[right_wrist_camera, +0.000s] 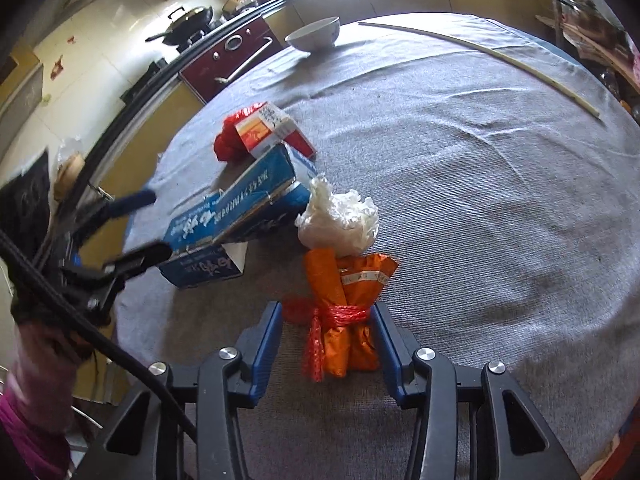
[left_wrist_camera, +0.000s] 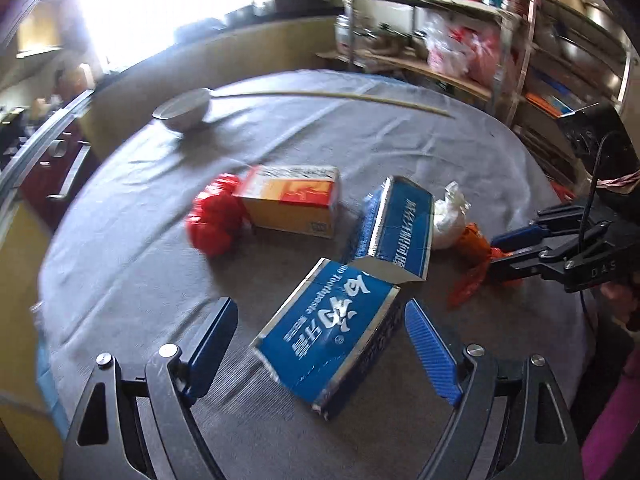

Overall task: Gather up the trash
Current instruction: 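Grasp the orange mesh bag with the right tool while the left tool grasps the blue toothpaste box, then lift the orange mesh bag and blue toothpaste box off the table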

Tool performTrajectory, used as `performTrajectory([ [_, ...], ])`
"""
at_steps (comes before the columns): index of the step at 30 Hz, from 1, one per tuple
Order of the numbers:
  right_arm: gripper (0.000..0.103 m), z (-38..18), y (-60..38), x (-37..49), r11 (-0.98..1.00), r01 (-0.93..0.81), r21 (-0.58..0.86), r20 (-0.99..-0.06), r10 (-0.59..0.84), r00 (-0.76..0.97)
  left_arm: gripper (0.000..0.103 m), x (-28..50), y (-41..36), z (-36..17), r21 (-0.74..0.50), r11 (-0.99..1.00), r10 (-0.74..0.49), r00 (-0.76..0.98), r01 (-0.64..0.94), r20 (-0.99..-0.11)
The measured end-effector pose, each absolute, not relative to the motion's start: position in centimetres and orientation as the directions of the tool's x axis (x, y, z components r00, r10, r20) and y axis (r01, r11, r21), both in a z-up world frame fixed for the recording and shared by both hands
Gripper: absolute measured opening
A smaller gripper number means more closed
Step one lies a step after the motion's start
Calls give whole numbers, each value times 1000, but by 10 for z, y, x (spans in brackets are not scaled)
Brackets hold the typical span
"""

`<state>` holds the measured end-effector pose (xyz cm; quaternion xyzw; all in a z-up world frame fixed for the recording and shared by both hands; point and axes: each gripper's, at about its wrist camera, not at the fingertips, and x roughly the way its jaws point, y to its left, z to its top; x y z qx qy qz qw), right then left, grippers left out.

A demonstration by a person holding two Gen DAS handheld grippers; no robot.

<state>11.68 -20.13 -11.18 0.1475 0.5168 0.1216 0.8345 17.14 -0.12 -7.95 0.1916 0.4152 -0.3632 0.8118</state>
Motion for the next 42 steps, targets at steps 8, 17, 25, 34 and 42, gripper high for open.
performTrajectory([
  [8, 40, -119, -191, 122, 940, -61, 335, -842, 328, 428, 86, 176, 0, -100, -37, 614, -444, 306, 788, -842],
  [17, 35, -116, -195, 115, 934, -61, 351, -829, 340, 445, 70, 176, 11, -103, -56, 695, -435, 357, 717, -827],
  [25, 35, -103, -203, 91, 922, -69, 382, -802, 368, 471, 65, 155, 8, -99, -46, 753, -407, 410, 656, -816],
  [34, 35, -92, -221, 59, 904, -55, 423, -771, 391, 502, 64, 123, 18, -93, -76, 815, -388, 444, 574, -808],
  [42, 35, -81, -234, 40, 890, -55, 452, -741, 409, 532, 64, 79, 18, -74, -64, 870, -352, 524, 489, -775],
])
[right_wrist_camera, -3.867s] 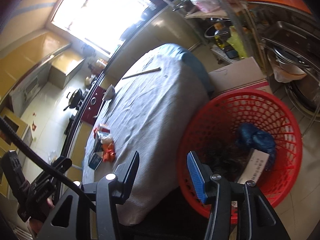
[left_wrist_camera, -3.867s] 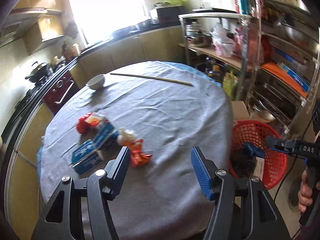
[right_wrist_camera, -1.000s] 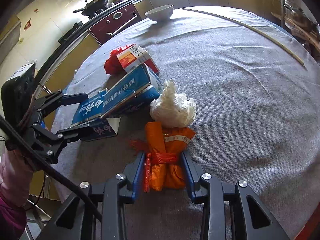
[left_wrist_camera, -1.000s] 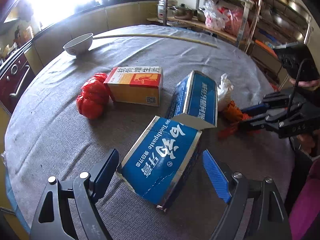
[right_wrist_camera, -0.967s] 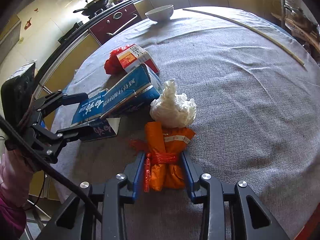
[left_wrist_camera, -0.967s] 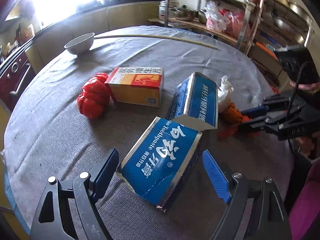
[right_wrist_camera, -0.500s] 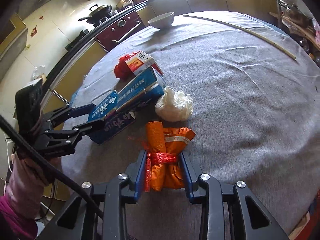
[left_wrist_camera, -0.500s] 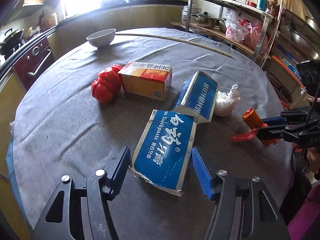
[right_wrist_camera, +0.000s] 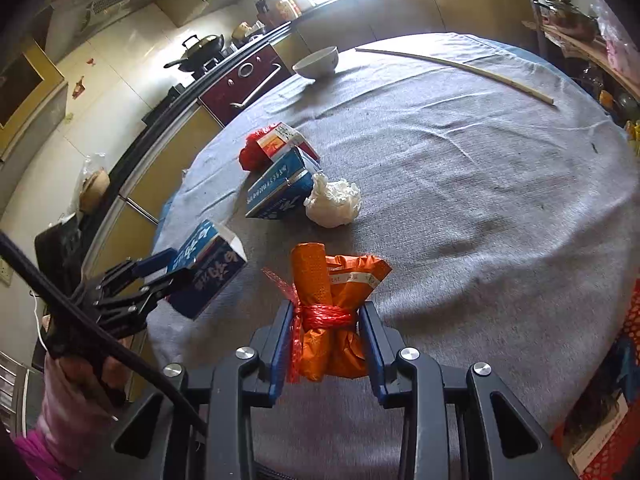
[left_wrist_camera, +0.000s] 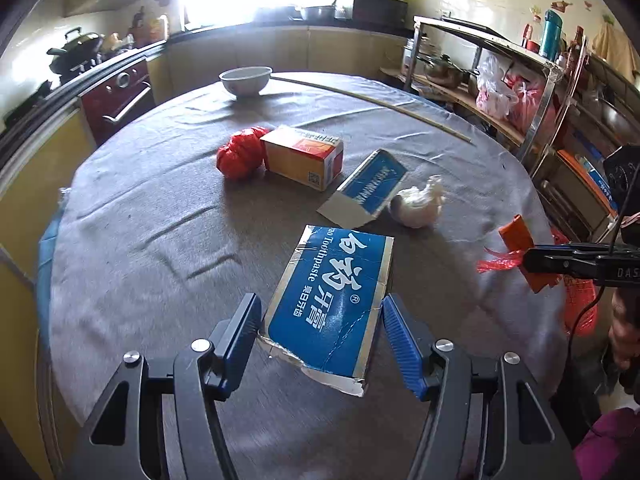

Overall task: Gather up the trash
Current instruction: 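Lift the orange mesh bag and blue toothpaste box off the table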

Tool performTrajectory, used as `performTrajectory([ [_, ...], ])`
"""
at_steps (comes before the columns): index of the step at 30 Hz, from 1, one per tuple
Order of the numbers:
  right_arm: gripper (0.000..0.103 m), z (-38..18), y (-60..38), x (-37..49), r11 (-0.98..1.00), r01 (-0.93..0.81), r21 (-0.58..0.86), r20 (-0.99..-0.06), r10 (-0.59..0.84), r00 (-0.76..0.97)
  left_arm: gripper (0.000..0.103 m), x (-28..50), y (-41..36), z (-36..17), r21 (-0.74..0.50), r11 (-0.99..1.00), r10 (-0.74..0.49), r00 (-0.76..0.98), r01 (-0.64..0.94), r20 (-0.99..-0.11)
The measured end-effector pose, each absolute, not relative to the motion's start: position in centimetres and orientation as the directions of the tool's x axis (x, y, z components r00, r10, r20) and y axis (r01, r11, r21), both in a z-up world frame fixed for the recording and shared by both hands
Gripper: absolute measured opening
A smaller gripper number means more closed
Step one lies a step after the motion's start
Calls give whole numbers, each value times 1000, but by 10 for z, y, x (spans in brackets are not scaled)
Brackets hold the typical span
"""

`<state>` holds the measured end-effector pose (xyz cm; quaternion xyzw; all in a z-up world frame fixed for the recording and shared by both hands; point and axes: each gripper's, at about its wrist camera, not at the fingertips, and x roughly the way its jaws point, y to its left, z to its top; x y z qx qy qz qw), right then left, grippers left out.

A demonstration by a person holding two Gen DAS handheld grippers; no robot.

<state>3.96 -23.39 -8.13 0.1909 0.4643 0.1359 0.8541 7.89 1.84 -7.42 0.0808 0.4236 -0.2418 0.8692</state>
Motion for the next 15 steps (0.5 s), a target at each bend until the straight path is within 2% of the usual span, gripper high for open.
performTrajectory([
  [15, 35, -57, -254, -3, 875, -57, 481, -684, 415, 601, 64, 19, -25, -25, 20, 923, -255, 651, 384, -714],
])
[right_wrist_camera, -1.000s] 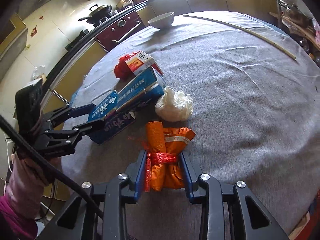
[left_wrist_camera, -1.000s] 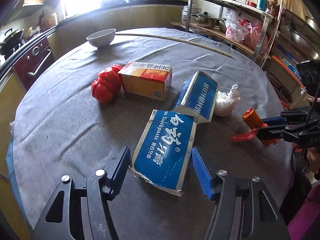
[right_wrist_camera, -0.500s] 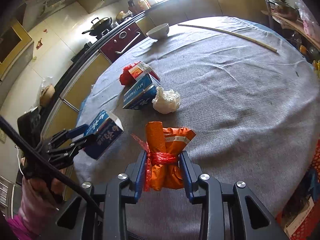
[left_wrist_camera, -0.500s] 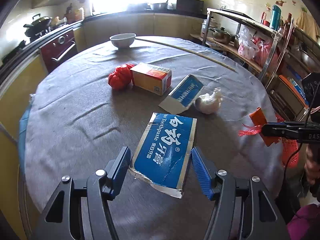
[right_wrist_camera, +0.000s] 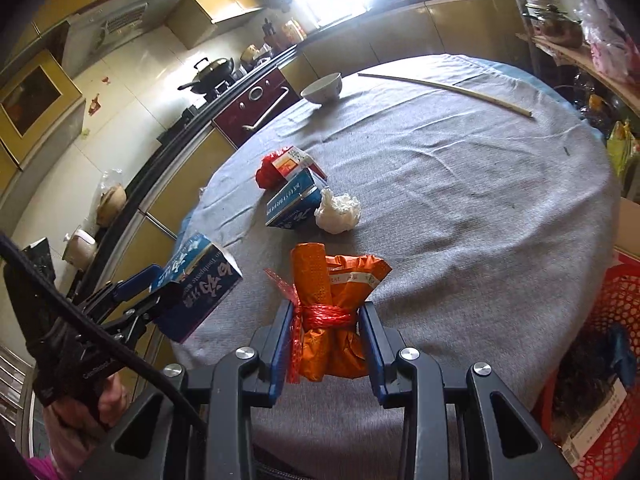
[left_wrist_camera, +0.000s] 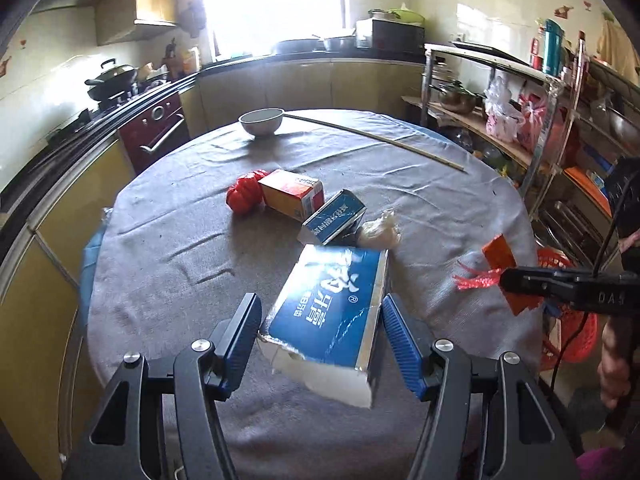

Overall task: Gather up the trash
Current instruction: 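Lift the orange mesh bag and blue toothpaste box off the table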

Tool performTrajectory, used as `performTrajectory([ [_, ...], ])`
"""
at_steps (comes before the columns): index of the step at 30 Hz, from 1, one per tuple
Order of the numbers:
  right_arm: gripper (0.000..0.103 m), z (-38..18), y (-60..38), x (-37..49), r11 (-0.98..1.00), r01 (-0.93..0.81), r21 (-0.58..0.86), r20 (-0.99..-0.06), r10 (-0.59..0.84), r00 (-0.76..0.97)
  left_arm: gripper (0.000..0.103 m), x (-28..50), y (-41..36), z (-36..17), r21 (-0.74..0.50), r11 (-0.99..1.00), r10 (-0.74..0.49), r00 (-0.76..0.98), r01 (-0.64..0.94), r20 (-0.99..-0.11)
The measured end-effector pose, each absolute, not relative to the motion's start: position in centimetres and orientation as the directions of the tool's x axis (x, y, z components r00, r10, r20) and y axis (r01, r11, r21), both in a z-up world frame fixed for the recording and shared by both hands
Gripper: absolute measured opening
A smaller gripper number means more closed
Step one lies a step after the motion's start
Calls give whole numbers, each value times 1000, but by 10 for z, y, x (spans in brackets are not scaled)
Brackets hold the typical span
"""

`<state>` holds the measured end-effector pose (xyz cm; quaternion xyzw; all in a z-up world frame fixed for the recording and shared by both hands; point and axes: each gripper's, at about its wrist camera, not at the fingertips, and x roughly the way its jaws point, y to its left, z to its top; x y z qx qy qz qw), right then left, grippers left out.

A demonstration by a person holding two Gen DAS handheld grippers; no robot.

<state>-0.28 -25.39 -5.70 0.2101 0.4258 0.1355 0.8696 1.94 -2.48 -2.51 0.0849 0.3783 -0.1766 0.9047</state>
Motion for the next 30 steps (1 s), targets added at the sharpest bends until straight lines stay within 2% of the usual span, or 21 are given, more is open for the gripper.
performTrajectory([
  [6, 35, -52, -265, -17, 871, -41, 489, -670, 406, 622, 62, 3, -43, -17, 78, 919, -230, 685, 387, -691],
  [17, 35, -63, -276, -24, 868, -4, 497, -684, 394, 614, 62, 13, -38, -45, 4, 929, -247, 628, 371, -738],
  [30, 35, -66, -288, -29, 854, 4, 521, -666, 403, 627, 62, 4, -73, -26, 115, 916, -196, 680, 384, -707],
])
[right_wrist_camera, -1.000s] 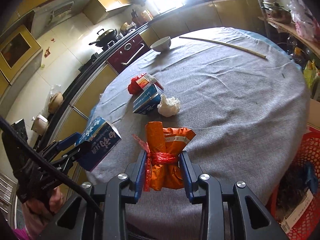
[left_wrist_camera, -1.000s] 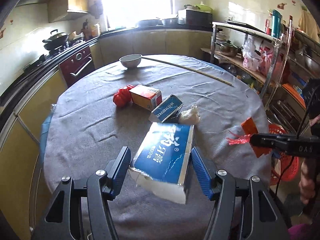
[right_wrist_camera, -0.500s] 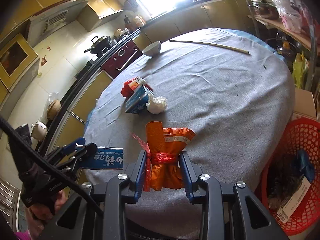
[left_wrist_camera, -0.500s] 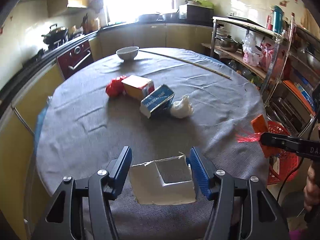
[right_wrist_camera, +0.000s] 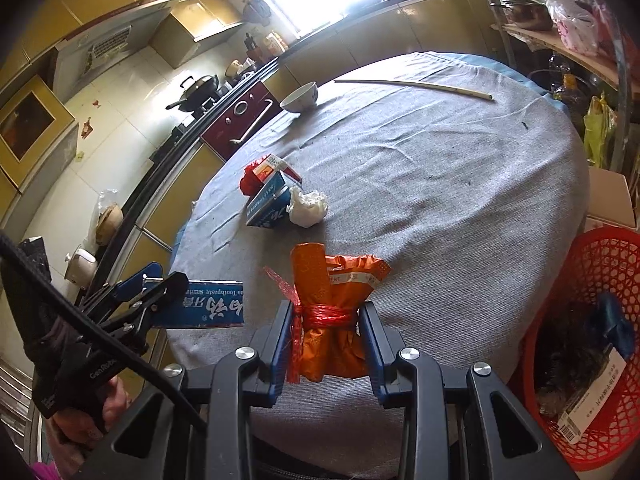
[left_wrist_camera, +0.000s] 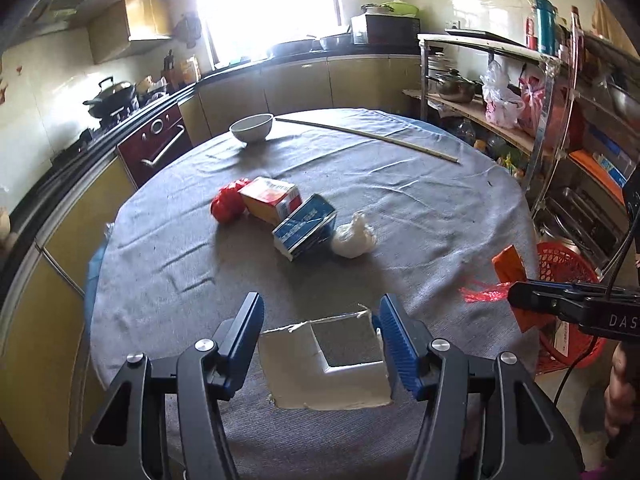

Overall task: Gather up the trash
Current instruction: 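Lift the orange mesh bag and blue toothpaste box off the table, then carry the orange mesh bag over the red basket with the right tool and release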

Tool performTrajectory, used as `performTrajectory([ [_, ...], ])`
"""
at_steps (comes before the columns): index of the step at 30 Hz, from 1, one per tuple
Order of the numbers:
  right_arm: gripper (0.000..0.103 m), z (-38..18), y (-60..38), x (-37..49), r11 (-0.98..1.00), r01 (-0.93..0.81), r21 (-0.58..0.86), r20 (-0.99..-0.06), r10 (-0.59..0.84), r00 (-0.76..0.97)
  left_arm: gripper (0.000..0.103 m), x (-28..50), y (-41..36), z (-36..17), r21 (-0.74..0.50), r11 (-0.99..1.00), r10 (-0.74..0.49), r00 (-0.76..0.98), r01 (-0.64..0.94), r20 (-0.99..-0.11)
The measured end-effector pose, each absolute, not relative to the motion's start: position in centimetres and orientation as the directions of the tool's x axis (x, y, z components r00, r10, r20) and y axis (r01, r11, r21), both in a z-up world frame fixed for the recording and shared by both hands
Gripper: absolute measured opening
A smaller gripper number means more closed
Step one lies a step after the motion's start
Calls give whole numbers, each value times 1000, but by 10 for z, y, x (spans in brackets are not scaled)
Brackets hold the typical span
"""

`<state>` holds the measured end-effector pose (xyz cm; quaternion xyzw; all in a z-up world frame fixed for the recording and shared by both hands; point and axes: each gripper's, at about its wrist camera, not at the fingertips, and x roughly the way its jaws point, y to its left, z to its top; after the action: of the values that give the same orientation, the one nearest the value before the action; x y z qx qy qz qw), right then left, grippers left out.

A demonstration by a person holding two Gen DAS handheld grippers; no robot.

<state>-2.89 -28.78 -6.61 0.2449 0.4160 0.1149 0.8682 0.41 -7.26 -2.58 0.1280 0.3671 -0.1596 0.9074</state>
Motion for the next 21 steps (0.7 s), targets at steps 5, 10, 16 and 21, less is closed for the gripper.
performTrajectory([
  [5, 35, -65, -300, -33, 846, 22, 533, -654, 395, 645, 62, 0, -90, -19, 139, 904, -199, 688, 403, -698],
  [10, 35, -65, -314, -37, 837, 41, 546, -644, 388, 659, 62, -3, -108, -14, 163, 890, -205, 694, 425, -690],
  [16, 35, -66, -331, -42, 826, 65, 560, -635, 377, 674, 62, -5, -129, -11, 186, 873, -211, 694, 451, -689],
  [21, 35, -65, -345, -48, 817, 86, 570, -626, 365, 689, 62, -8, -149, -9, 209, 852, -222, 693, 479, -686],
])
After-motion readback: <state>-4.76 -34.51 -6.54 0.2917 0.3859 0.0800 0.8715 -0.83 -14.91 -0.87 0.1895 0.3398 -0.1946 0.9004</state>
